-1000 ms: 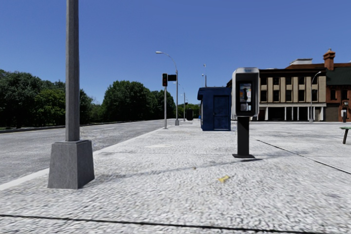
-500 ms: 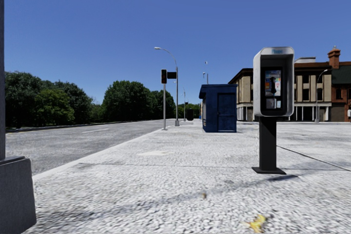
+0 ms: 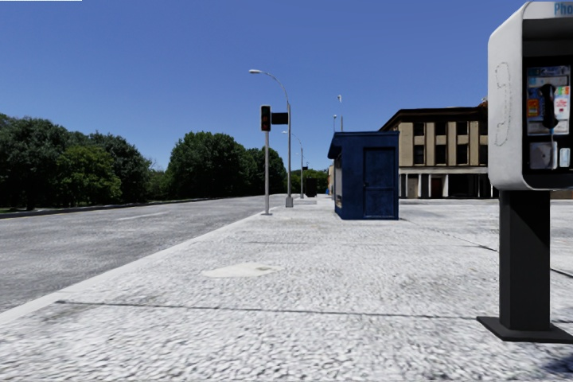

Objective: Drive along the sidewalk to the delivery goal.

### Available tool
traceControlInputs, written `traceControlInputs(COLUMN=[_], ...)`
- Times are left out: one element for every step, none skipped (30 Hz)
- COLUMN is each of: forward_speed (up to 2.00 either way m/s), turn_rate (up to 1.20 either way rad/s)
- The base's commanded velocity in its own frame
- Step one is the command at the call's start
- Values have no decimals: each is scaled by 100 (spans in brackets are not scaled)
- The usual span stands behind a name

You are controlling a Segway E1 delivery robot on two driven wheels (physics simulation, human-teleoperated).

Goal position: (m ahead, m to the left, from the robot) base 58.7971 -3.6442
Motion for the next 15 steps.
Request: traceControlInputs(forward_speed=[200,200,200,200,200,200,200,200,200,200,200,200,200,200,200], turn_rate=[0,0,0,0,0,0,0,0,0,0,0,0,0,0,0])
